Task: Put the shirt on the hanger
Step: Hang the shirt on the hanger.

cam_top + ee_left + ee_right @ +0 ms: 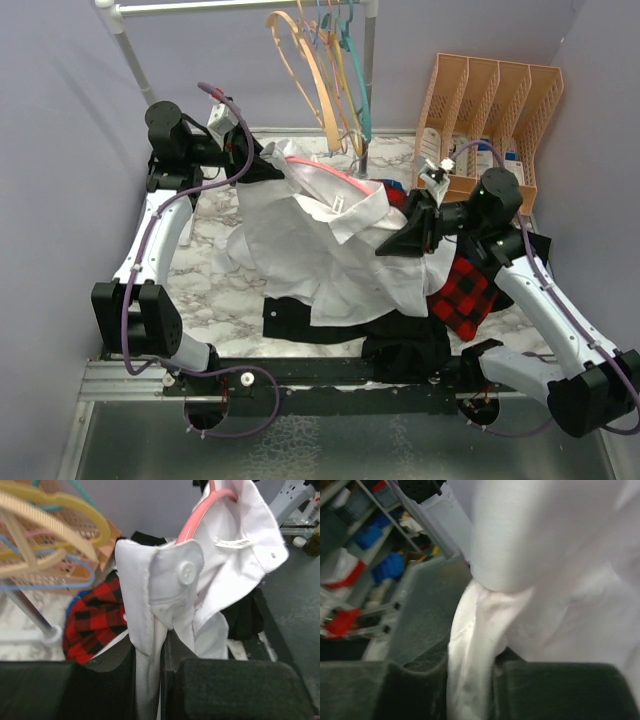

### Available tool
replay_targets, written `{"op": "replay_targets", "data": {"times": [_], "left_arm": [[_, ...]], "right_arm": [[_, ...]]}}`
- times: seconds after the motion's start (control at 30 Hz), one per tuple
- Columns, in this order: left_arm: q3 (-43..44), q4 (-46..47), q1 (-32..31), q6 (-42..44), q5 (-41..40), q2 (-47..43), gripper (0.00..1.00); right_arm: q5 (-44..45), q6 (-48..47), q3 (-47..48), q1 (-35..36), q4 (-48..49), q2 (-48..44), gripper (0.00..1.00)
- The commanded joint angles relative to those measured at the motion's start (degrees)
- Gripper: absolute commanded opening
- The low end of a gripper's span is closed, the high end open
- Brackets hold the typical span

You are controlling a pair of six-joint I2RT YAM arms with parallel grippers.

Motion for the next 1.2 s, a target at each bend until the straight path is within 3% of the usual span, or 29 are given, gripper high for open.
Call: {"op": "replay_targets", "data": {"times": [0.0, 0.27, 0.3, 0.33, 0.4, 0.43, 0.47, 0.73, 0.8, 0.83, 0.9, 0.97, 1.03, 1.1, 1.17], "left_arm": [[0.11, -2.29, -5.34, -6.46, 6.3, -1.27, 0.0], [-0.59, -1.93, -5.36, -7.05, 5.75, -1.07, 0.0], [-0.57, -1.92, -5.41, -7.24, 5.62, -1.01, 0.07], [-0.56, -1.92, -5.37, -7.59, 5.52, -0.76, 0.18], [-1.71, -1.94, -5.45, -8.16, 4.91, -0.59, 0.5], [-2.3, -1.94, -5.45, -8.45, 4.18, -0.68, 0.89], [-2.59, -1.92, -5.43, -8.58, 3.34, -0.81, 0.98], [1.72, -2.32, -3.45, -10.89, -4.77, -2.12, 0.99], [3.45, -7.02, -1.85, -8.16, -8.04, -2.48, 0.99], [5.53, -15.76, -1.04, -1.09, -10.66, -2.54, 0.99], [14.98, -41.52, -1.42, 22.84, -23.55, -1.58, 0.99], [17.22, -49.7, -4.9, 36.93, -42.46, -1.16, 0.99], [15.16, -49.31, -7.53, 43.54, -58.19, -1.81, 0.99], [13.12, -47.59, -7.73, 44.64, -65.8, -2.69, 0.99], [11.36, -46.87, -7.55, 42.37, -68.52, -3.87, 0.99]], "right_arm": [[-4.72, -6.84, 0.11, 7.57, -4.73, 2.1, 0.02], [19.54, -12.38, -2.88, 7.72, -16.47, -8.34, 0.01], [23.05, -12.62, -2.86, 7.71, -18.21, -9.25, 0.01], [26.68, -12.74, -2.66, 7.72, -20.2, -9.81, 0.01], [33.89, -13.53, -2.07, 7.72, -24.28, -10.38, 0.01], [37.34, -13.83, -1.72, 7.72, -26.39, -10.68, 0.01], [40.67, -13.79, -1.71, 7.72, -27.98, -11.19, 0.01], [55.32, -14.95, -2.54, 7.72, -33.71, -12.66, 0.01], [57.12, -15.09, -3.31, 7.72, -33.96, -13.36, 0.01], [57.2, -15.01, -3.65, 7.72, -34.12, -13.78, 0.01], [54.78, -15.52, -4.01, 7.71, -34.37, -14.39, 0.01], [50.51, -16.42, -4.07, 7.72, -35.36, -14.51, 0.01], [47.28, -17.72, -3.34, 7.72, -37.83, -14.14, 0.01], [47.22, -18.3, -2.63, 7.69, -39.87, -14.1, 0.01], [48.33, -18.82, -2.07, 7.71, -41.45, -14.53, 0.01]]}}
